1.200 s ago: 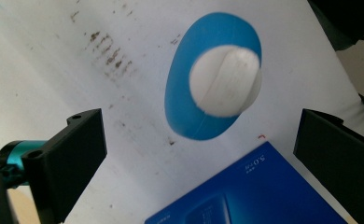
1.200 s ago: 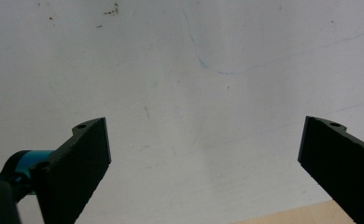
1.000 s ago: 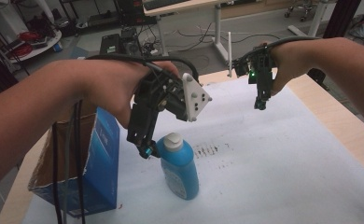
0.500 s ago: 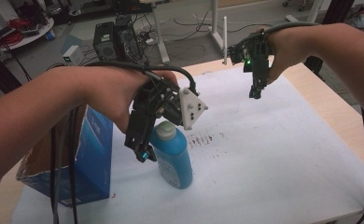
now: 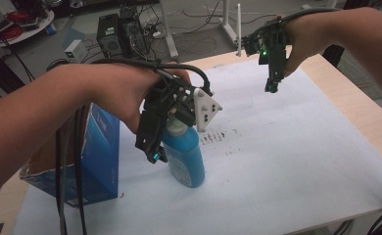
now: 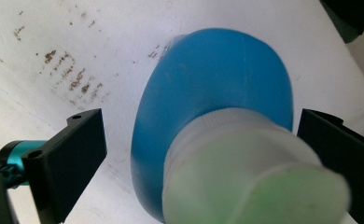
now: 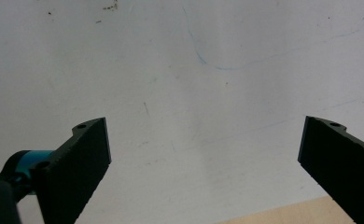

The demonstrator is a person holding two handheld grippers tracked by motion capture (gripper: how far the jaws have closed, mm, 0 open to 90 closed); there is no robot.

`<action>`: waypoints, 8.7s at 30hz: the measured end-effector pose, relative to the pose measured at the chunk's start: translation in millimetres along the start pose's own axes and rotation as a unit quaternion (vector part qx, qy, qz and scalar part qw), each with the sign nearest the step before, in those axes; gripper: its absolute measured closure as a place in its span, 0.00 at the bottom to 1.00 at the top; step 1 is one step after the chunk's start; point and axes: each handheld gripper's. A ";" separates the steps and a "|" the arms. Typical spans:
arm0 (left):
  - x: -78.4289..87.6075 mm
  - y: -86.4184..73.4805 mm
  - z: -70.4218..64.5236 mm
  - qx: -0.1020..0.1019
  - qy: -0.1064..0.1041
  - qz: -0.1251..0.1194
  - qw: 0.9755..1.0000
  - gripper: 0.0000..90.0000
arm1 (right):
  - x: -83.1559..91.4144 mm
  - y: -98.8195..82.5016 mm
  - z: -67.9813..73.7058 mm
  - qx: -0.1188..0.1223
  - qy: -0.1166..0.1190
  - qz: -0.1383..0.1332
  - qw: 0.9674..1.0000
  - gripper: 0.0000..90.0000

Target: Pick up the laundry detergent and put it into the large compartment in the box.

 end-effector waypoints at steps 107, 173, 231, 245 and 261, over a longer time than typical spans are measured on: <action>70.7 -29.4 -22.0 0.149 -0.001 -0.053 0.987 0.41 | -9.2 11.7 -3.0 0.016 -0.001 -0.003 1.000 0.02; 161.6 -198.4 -79.9 0.742 0.018 -0.051 0.668 0.41 | -7.4 23.1 2.2 0.064 -0.002 -0.005 0.998 0.02; 2.7 -202.6 -73.5 0.589 0.001 -0.019 0.808 0.41 | 3.1 23.0 10.4 0.068 -0.025 -0.016 0.997 0.02; 6.9 -202.5 -69.5 0.597 -0.003 -0.024 0.802 0.33 | 4.5 18.4 9.9 0.064 -0.026 -0.013 0.998 0.02; 29.6 -202.8 -72.4 0.605 0.003 -0.028 0.796 0.29 | 4.5 18.9 8.8 0.063 -0.025 -0.017 0.998 0.02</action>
Point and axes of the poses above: each handheld gripper's, and its own axes: x roughly backward along the jaws, y roughly out of its top, z roughly to its left, and after that the axes turned 9 degrees about x, right-handed
